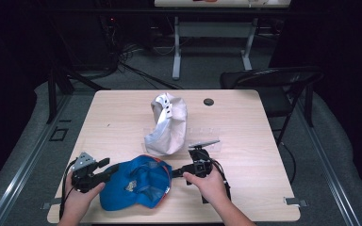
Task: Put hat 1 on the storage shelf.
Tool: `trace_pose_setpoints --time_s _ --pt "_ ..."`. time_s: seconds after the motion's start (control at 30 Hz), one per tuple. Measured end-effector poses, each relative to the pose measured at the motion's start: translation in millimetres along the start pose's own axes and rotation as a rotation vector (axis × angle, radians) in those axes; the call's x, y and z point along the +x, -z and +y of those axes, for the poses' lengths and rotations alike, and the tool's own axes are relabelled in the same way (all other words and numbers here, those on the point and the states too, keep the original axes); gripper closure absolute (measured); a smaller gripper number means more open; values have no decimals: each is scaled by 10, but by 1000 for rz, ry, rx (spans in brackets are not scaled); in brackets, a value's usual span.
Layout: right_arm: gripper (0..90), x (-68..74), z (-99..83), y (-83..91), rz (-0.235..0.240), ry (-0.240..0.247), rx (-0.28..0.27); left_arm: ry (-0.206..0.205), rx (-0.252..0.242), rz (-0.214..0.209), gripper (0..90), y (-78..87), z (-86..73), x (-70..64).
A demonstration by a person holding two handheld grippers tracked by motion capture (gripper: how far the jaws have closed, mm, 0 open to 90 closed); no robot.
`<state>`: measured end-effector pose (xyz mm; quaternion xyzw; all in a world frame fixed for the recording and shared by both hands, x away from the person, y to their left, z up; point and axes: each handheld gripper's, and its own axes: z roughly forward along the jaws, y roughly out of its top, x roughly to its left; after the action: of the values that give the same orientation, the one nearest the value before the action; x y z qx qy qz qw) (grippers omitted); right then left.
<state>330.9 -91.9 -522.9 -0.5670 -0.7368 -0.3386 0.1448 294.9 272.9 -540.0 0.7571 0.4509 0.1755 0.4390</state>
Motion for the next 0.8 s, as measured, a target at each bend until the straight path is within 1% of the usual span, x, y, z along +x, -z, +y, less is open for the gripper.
trace_pose_setpoints --time_s 0.07,0.1,0.13,0.17,0.27,0.3,0.33,0.4,0.43,0.47,0.5,0.57,0.6,0.63,0.67,0.7,0.8 --pt "582 26 -5 -66 11 -2 6 0 5 1 497 2 -1 8" --pt "582 43 -1 -89 -5 5 21 1 5 2 497 0 -2 11" --pt "583 45 -2 -122 -3 9 21 1 3 1 497 -1 -3 16" --pt "583 56 -2 -147 0 -3 32 5 1 2 497 -2 -4 18" --pt "603 47 4 -230 -8 -5 31 5 12 2 496 6 -1 27" --pt "607 50 6 -255 -8 -14 32 6 13 2 496 5 -1 29" --pt "615 56 7 -272 -6 -30 45 5 13 2 496 3 -2 31" --pt "637 69 8 -315 -24 -38 50 5 9 1 495 -2 -5 35" --pt "654 60 15 -324 -25 -27 63 8 8 1 496 -3 -7 33" --pt "671 62 20 -334 -41 -22 66 8 8 1 496 -3 -7 33" --pt "695 61 22 -344 -22 -41 74 6 4 2 496 -5 -8 34" --pt "781 60 24 -346 -27 -46 75 7 0 3 496 -5 -9 34" --pt "809 60 22 -344 -18 -55 74 8 0 3 496 -4 -9 34" --pt "834 54 21 -334 -33 -44 75 8 0 4 496 -3 -10 35" --pt "850 42 16 -327 -35 -39 74 11 1 4 496 -4 -11 33" --pt "861 36 13 -312 -24 -46 76 10 1 4 496 -4 -11 33" --pt "886 -3 -2 -268 -32 -60 72 5 2 2 496 -6 -10 33"
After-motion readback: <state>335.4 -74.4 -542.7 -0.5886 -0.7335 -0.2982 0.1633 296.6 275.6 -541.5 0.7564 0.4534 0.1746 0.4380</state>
